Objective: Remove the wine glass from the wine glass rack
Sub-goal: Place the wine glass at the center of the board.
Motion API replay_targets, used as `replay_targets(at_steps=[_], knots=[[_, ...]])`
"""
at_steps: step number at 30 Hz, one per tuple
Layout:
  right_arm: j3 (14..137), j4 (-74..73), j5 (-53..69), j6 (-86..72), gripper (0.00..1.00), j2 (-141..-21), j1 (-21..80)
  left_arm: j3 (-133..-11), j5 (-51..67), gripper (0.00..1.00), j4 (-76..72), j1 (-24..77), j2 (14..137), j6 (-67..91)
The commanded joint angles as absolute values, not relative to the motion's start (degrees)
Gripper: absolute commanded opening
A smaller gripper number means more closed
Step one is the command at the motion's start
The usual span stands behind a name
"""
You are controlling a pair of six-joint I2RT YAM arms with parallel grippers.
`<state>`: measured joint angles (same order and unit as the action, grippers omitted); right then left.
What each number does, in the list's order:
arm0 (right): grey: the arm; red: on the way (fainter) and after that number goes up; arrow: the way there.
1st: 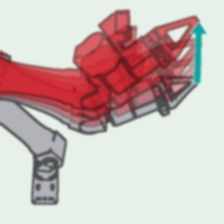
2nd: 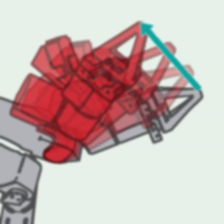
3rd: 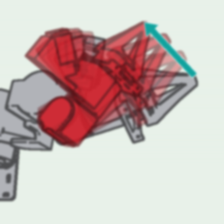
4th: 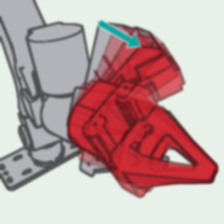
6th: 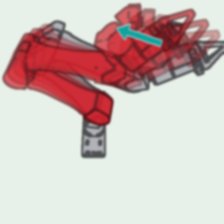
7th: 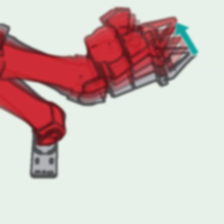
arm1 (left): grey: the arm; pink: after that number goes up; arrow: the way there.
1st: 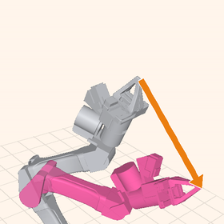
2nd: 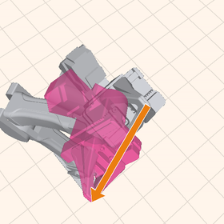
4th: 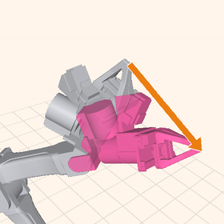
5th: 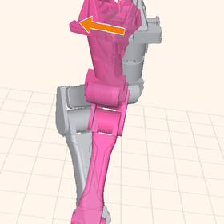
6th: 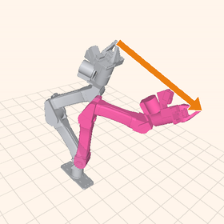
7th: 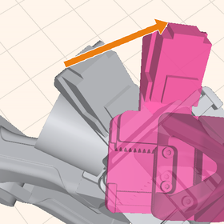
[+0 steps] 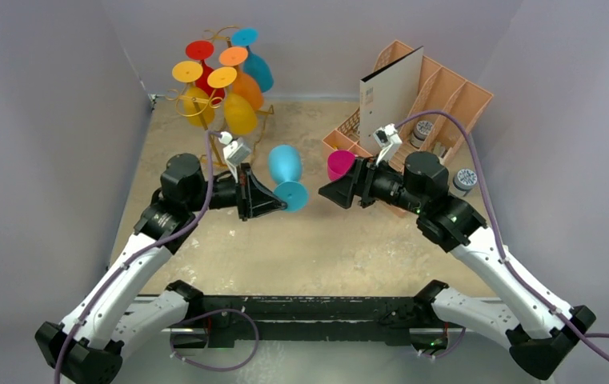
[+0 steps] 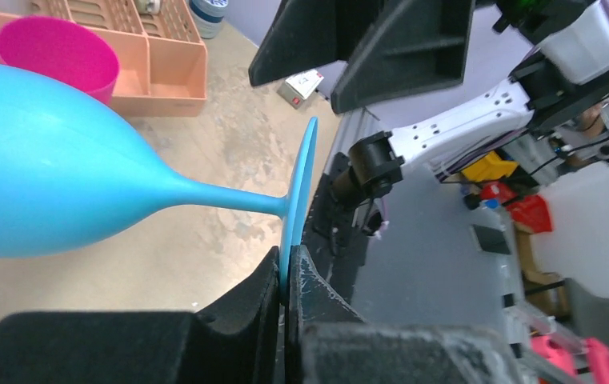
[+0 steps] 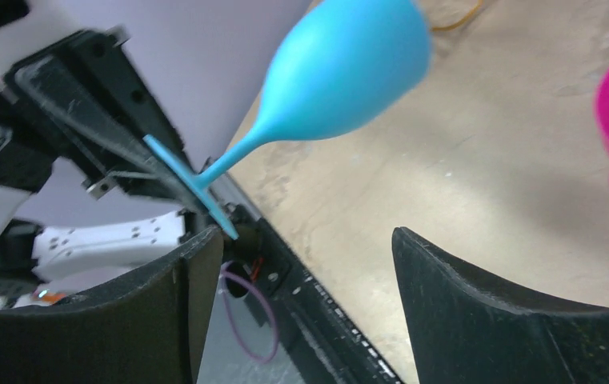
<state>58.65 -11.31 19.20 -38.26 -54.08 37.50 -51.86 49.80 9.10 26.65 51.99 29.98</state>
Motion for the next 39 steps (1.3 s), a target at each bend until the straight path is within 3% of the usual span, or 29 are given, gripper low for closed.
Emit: replay_targets(at_steps=[1, 8, 16, 25, 33, 39], knots=[[61.79, -16.79, 9.84, -33.58, 0.81, -52.71, 37.35, -49.56, 48.26, 0.0, 10.13, 26.8, 48.35, 19.72], [66.05, -22.73, 10.68, -33.96, 0.87, -55.65, 35.38, -47.22, 51.23, 0.0, 12.63, 26.81, 44.27, 8.97], [65.34, -16.35, 35.76, -43.93, 0.9, -61.42, 21.86, -43.15, 58.48, 0.0, 19.46, 26.81, 39.21, -15.31], [70.95, -12.92, 52.73, -41.38, 0.93, -69.62, 21.27, -43.7, 59.37, 0.0, 32.87, 26.77, 38.28, -34.3], [74.58, -11.17, 57.3, -41.05, 0.88, -73.91, 21.27, -44.35, 64.65, 0.0, 34.64, 26.81, 40.74, -40.5], [77.37, -13.21, 61.83, -41.47, 0.77, -76.81, 21.44, -44.68, 72.14, 0.0, 31.03, 26.8, 44.12, -40.06]])
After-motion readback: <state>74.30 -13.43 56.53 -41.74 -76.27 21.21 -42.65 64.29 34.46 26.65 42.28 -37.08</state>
